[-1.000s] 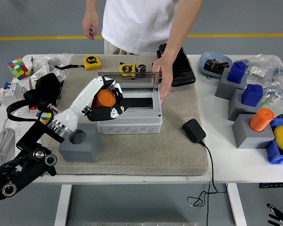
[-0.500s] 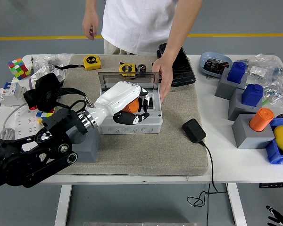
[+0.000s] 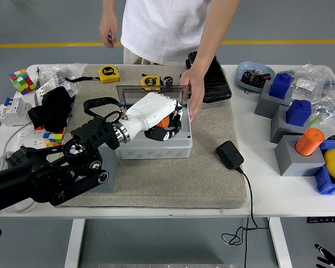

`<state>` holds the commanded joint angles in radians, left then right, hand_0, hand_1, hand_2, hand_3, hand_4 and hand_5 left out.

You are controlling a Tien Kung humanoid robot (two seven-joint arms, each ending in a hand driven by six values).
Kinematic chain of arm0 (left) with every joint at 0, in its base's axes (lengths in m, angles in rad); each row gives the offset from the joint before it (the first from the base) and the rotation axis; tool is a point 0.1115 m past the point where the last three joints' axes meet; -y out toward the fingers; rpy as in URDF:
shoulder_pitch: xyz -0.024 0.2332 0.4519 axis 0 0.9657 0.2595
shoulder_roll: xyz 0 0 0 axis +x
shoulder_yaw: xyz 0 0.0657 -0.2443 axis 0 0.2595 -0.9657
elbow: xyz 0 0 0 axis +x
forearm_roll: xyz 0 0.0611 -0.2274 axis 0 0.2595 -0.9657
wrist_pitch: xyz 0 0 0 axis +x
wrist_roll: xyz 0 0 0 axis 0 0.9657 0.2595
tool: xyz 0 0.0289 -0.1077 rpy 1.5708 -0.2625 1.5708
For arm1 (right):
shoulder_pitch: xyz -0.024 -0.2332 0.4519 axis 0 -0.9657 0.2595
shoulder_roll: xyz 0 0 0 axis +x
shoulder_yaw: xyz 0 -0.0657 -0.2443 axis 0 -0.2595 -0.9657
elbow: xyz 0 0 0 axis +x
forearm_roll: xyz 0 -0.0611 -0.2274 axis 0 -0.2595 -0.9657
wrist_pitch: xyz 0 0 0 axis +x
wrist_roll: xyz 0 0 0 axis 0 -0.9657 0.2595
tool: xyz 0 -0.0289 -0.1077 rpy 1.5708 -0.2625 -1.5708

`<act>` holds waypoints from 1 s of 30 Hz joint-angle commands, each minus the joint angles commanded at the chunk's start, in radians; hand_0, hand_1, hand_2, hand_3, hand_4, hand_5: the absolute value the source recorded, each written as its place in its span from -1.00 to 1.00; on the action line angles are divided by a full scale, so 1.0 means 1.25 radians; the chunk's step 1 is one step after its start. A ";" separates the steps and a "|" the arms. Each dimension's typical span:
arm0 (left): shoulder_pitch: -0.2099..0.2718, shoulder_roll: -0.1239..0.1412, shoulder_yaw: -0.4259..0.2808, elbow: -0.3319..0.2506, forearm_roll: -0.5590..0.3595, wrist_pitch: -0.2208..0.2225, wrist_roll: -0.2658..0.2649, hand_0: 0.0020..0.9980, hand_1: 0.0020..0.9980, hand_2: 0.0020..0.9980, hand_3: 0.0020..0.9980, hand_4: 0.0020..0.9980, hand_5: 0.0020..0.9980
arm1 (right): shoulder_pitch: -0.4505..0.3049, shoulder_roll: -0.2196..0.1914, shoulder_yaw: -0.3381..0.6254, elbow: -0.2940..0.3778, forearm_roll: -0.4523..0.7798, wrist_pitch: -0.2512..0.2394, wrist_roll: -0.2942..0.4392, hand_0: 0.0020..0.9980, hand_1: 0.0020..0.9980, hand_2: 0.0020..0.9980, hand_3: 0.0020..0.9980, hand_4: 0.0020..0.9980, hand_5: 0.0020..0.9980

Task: Fetch the battery,place it into the box,close the lid of the box

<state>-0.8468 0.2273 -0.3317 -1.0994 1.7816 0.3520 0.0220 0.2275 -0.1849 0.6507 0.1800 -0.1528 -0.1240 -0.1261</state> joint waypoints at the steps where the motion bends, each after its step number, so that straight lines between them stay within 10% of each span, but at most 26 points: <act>1: -0.003 -0.004 -0.001 0.008 -0.002 -0.001 0.002 -0.71 -0.67 -0.47 -0.29 0.35 -1.00 | 0.000 0.000 -0.001 0.000 0.001 0.000 0.000 0.27 0.38 0.34 0.09 0.82 -0.03; 16: -0.028 -0.048 0.019 0.089 -0.023 -0.008 0.014 -0.67 -0.60 -0.42 -0.11 0.35 -1.00 | 0.004 -0.002 -0.014 0.000 0.012 0.001 0.003 0.27 0.38 0.34 0.09 0.82 -0.03; 17: -0.029 -0.048 0.019 0.088 -0.021 -0.011 0.014 -0.52 -0.25 -0.17 0.06 0.58 -1.00 | 0.005 -0.002 -0.012 0.000 0.011 0.001 0.002 0.27 0.38 0.34 0.09 0.82 -0.04; 23: -0.027 -0.048 0.022 0.088 -0.012 -0.006 0.015 -0.52 -0.25 -0.17 0.06 0.58 -1.00 | 0.004 -0.001 -0.010 0.000 0.005 0.002 0.000 0.27 0.38 0.34 0.09 0.82 -0.04; 24: -0.027 -0.048 0.021 0.089 -0.013 -0.005 0.012 -0.24 0.02 0.07 0.16 0.93 -1.00 | 0.004 -0.001 -0.012 0.000 0.006 0.002 0.000 0.27 0.38 0.34 0.09 0.82 -0.03; 29: -0.025 -0.047 0.022 0.092 -0.020 -0.002 -0.005 -0.24 0.02 0.07 0.16 0.93 -1.00 | 0.003 0.000 -0.012 0.000 0.004 0.001 0.001 0.27 0.38 0.34 0.09 0.82 -0.03; 30: -0.025 -0.047 0.022 0.092 -0.022 -0.003 -0.006 0.01 0.31 0.31 0.42 1.00 -1.00 | 0.003 0.000 -0.012 0.000 0.004 0.001 0.001 0.27 0.38 0.34 0.09 0.82 -0.03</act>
<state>-0.8783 0.1690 -0.3042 -0.9838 1.7545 0.3483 0.0151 0.2315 -0.1848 0.6362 0.1800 -0.1480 -0.1228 -0.1251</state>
